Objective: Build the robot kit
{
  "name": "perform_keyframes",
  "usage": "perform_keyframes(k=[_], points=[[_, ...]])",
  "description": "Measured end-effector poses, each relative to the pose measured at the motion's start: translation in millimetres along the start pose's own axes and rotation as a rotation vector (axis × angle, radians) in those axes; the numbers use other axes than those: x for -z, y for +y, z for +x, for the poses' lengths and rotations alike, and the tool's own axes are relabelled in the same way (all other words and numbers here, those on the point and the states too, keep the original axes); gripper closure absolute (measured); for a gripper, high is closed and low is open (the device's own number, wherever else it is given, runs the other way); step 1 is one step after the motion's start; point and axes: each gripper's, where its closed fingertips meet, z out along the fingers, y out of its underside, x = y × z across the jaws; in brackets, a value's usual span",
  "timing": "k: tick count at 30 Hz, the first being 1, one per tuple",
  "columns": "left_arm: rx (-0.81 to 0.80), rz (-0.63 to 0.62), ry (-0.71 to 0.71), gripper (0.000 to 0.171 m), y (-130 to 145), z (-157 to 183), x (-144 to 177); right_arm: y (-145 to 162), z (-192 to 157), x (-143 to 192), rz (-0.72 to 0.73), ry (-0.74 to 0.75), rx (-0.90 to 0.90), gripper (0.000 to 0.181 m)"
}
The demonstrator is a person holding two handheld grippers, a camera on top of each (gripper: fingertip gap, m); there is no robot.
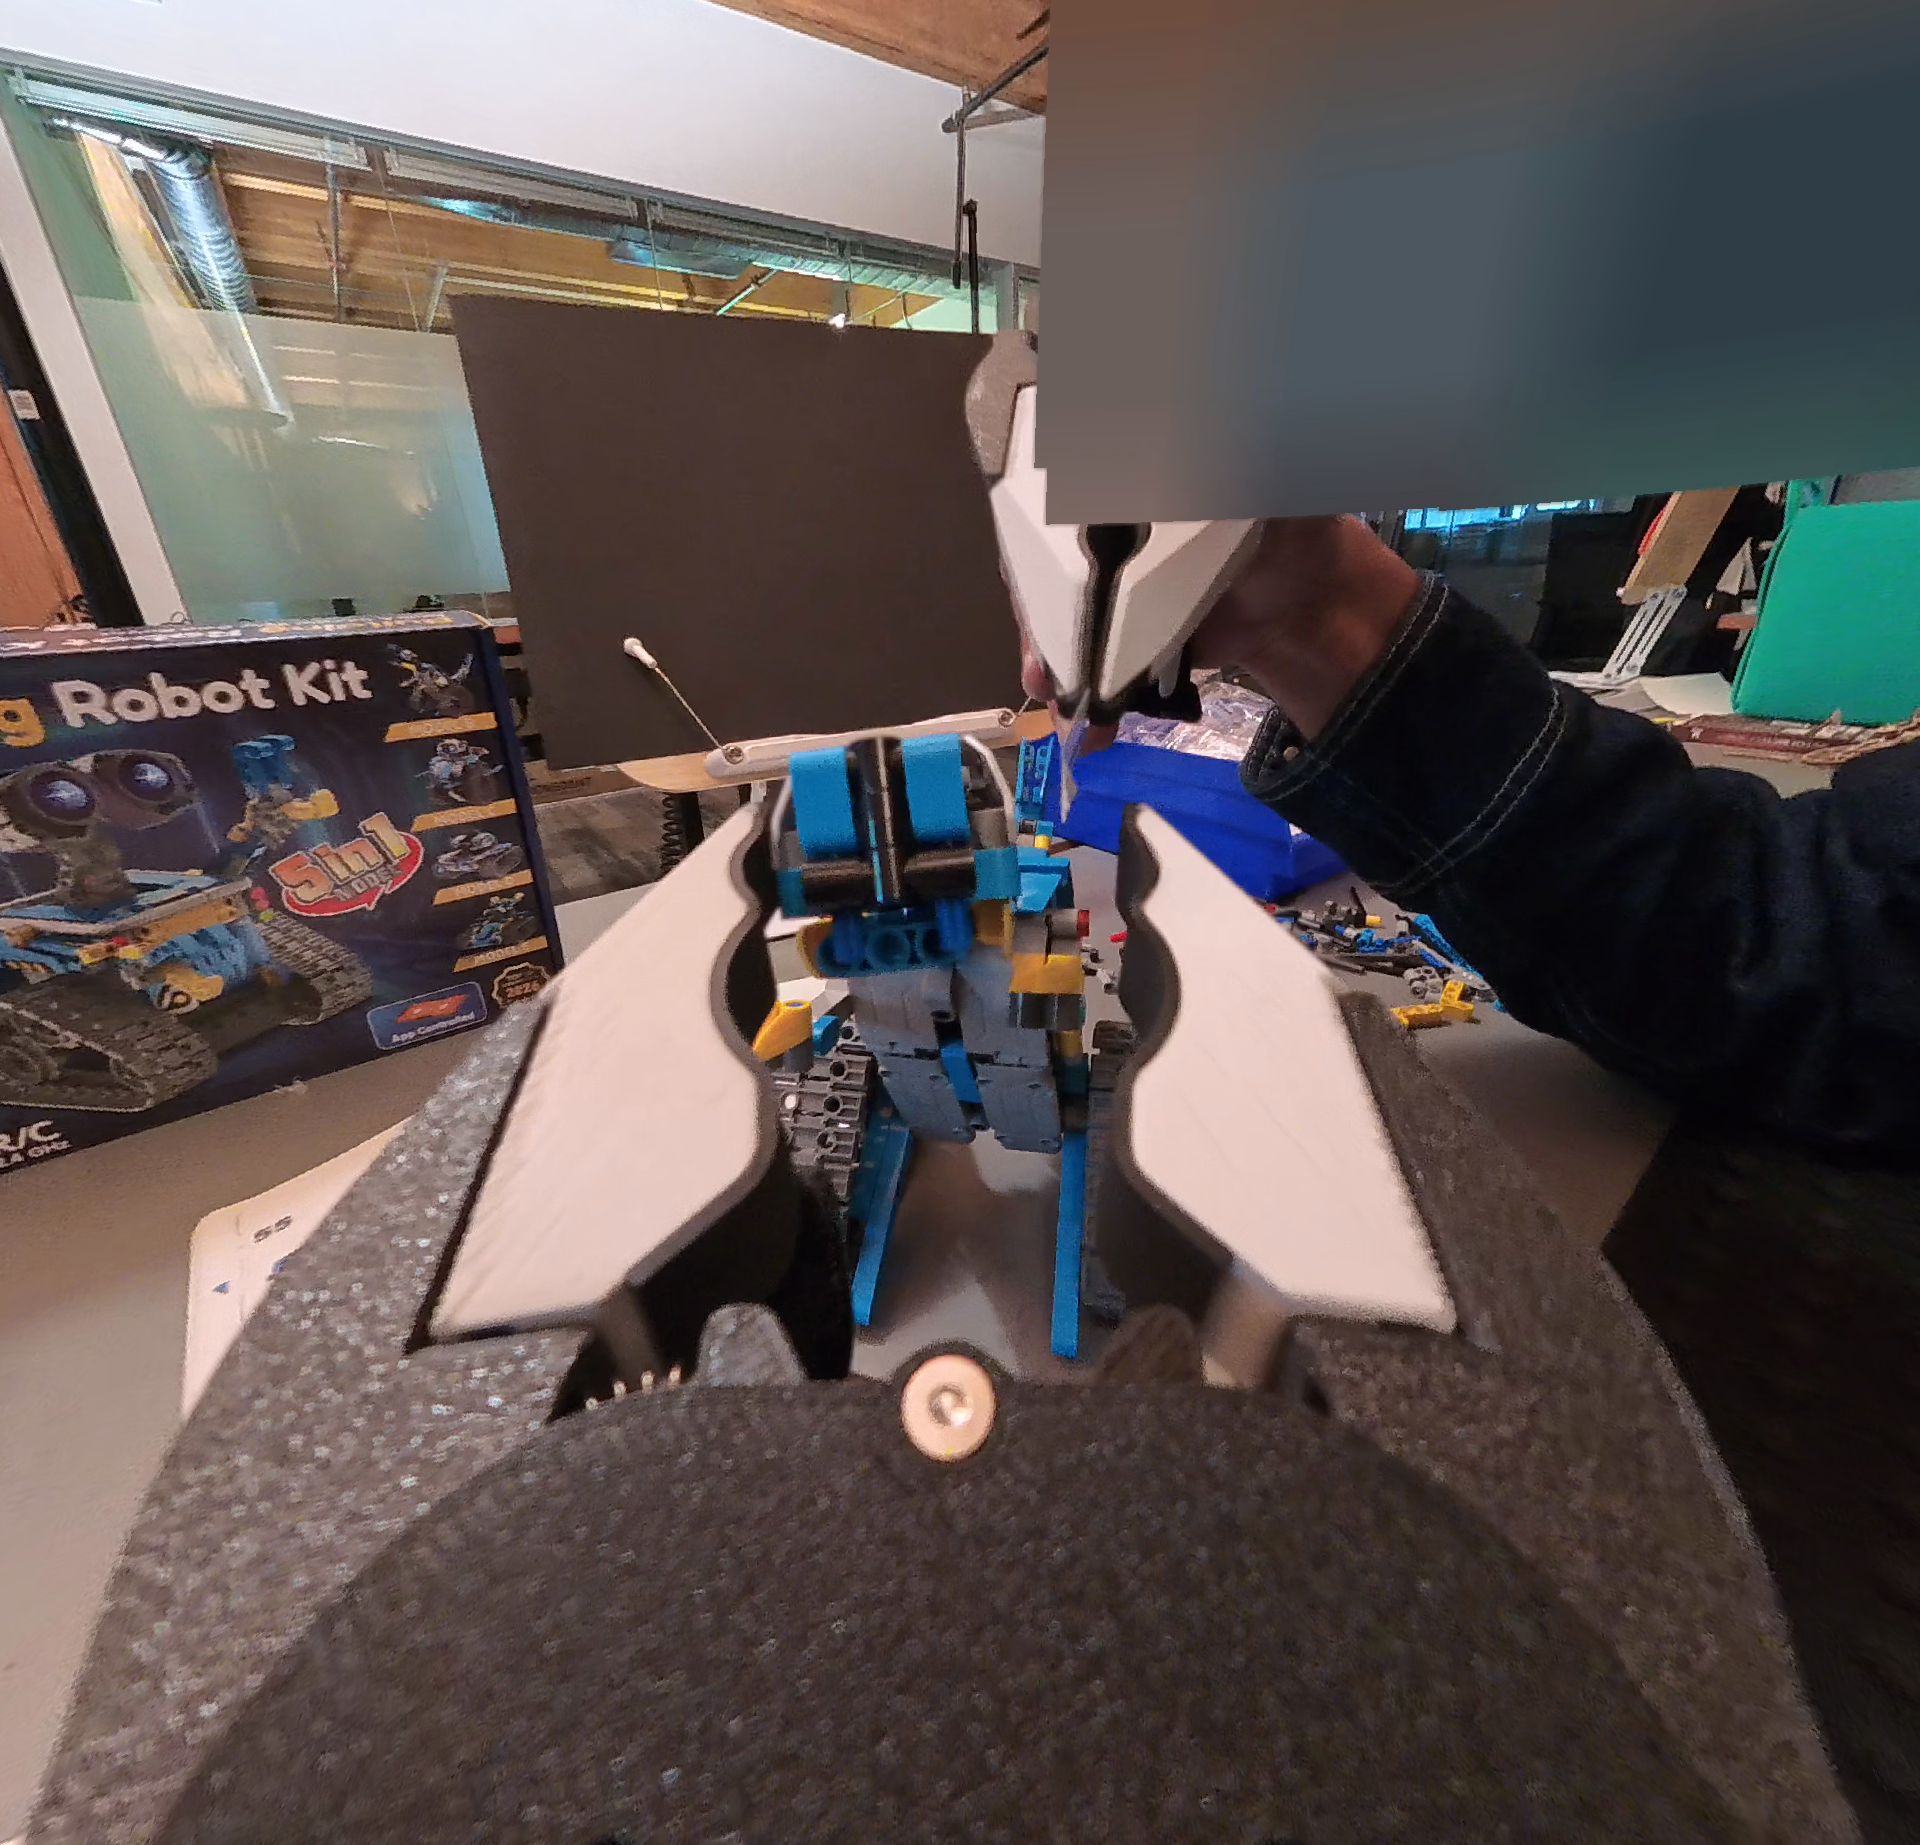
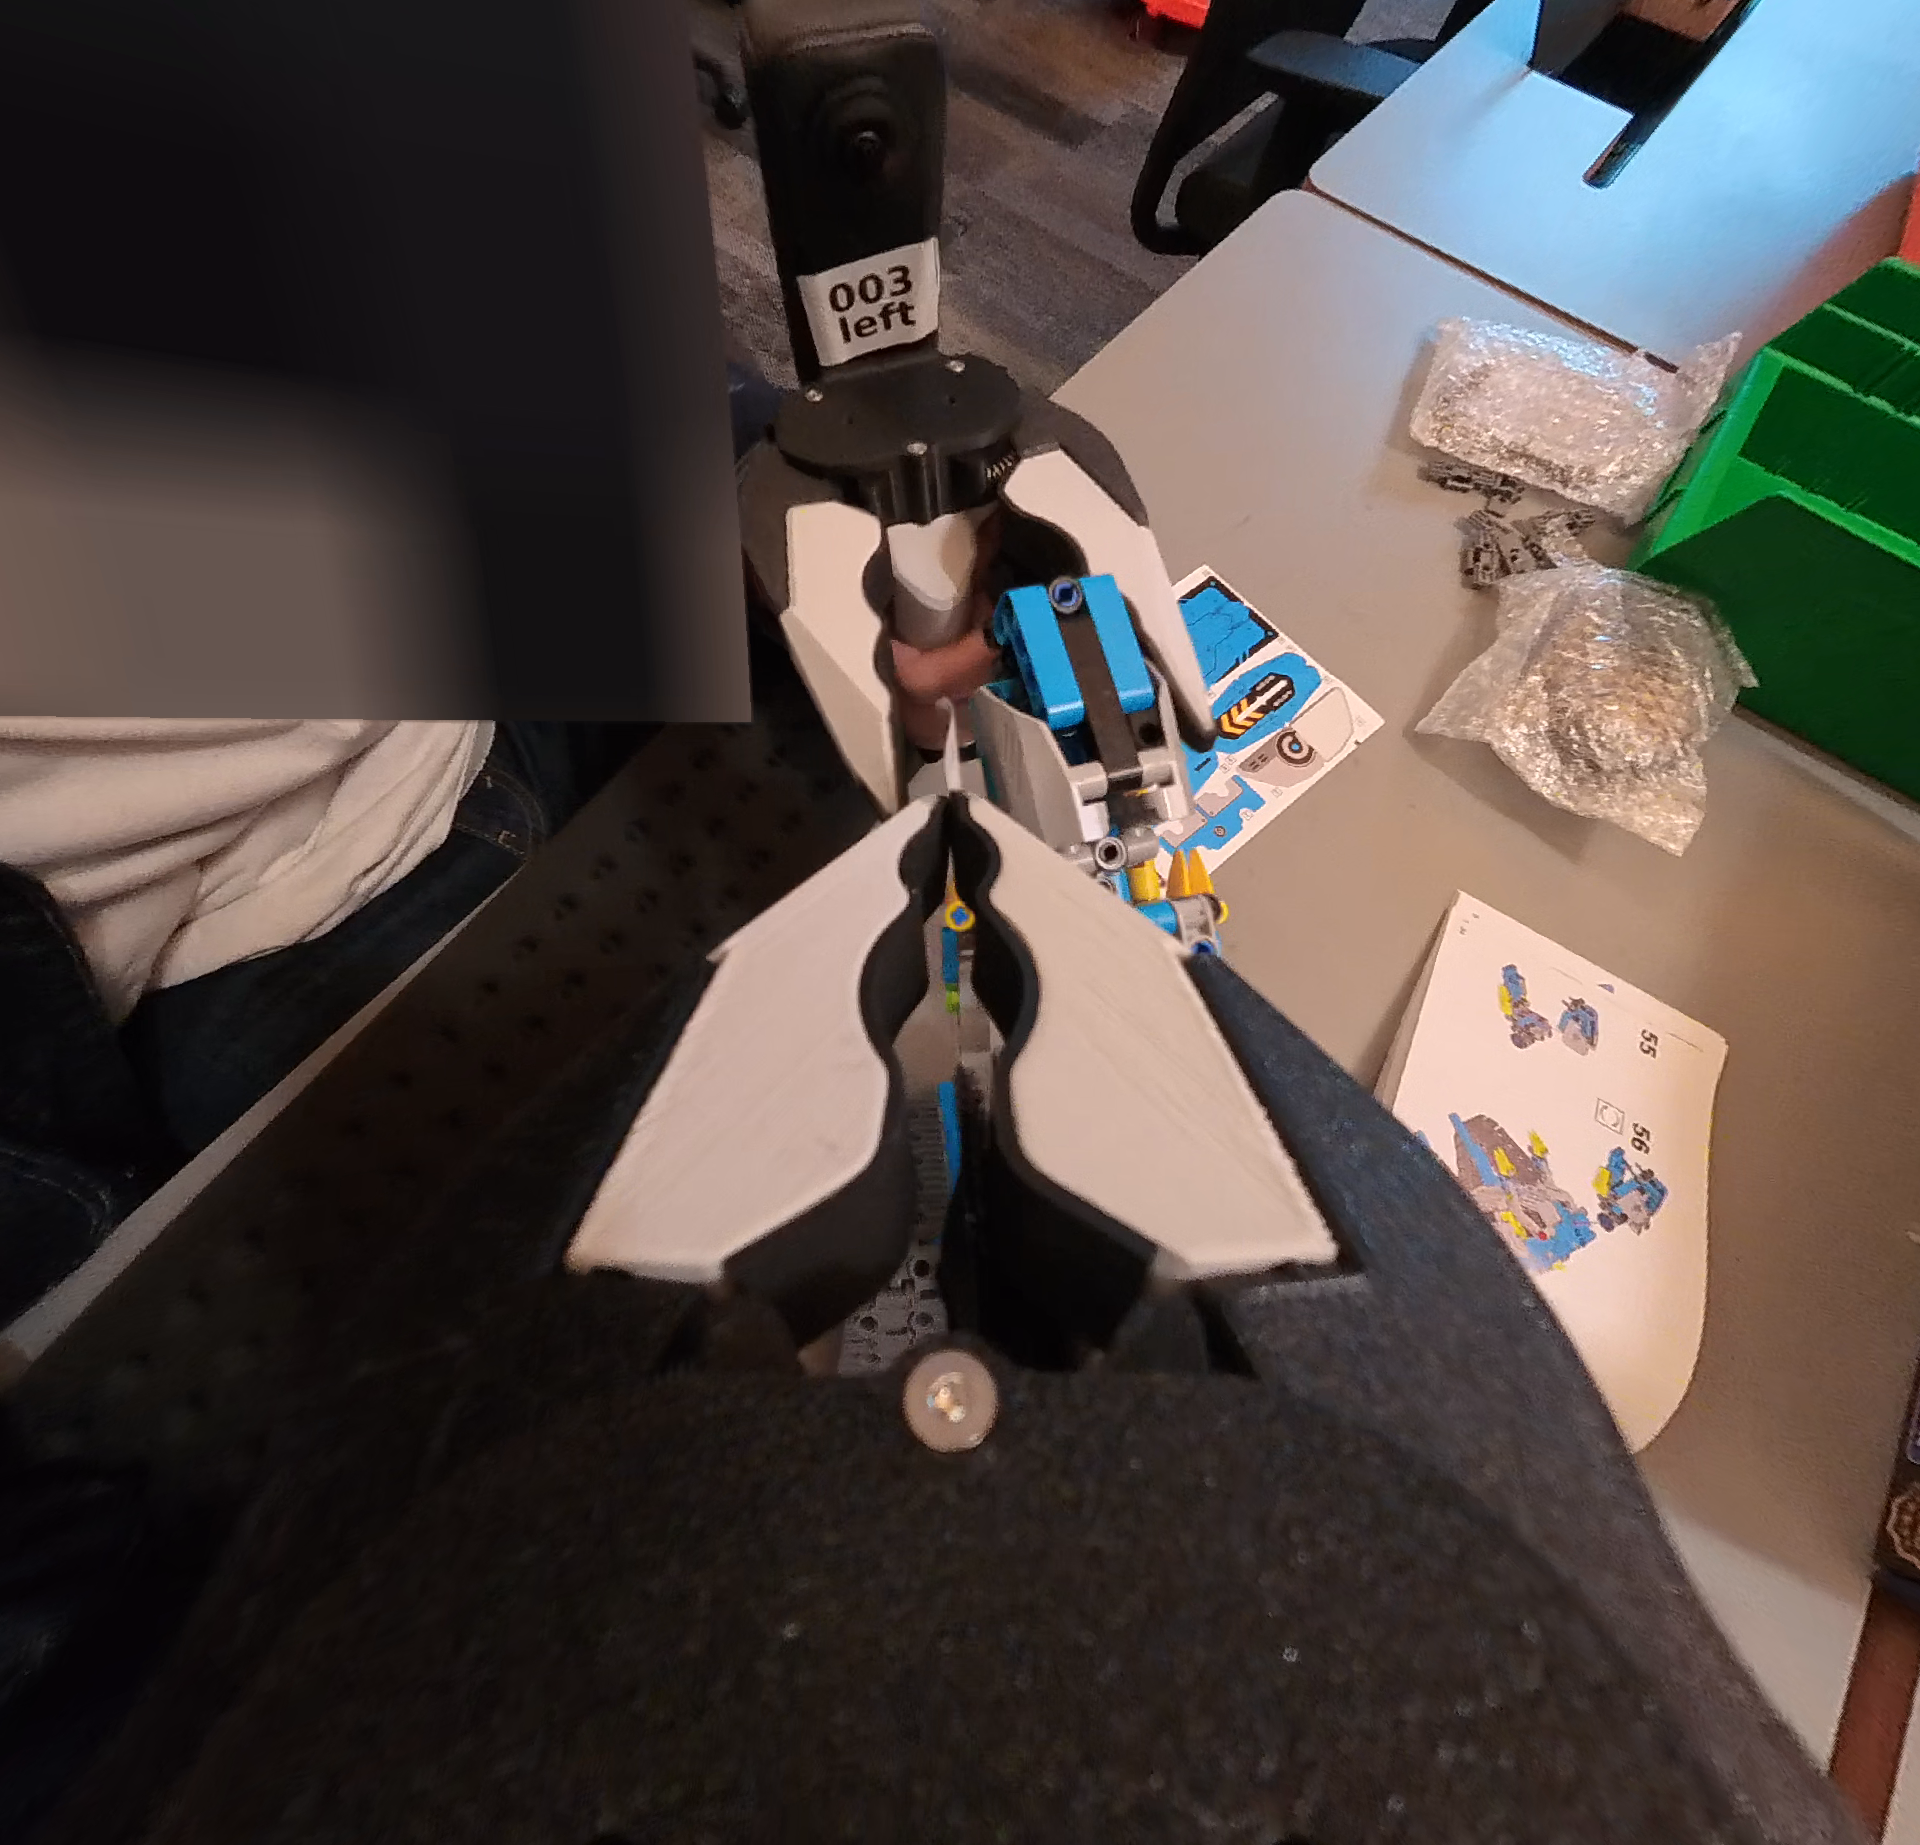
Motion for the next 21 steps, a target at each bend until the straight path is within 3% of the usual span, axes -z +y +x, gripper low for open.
perform_keyframes(k=[21], points=[[0.041,0.036,0.004,0.117,-4.4,-2.9,2.5,2.7,-3.8,-6.0,-0.03,-0.006,0.023,0.181]])
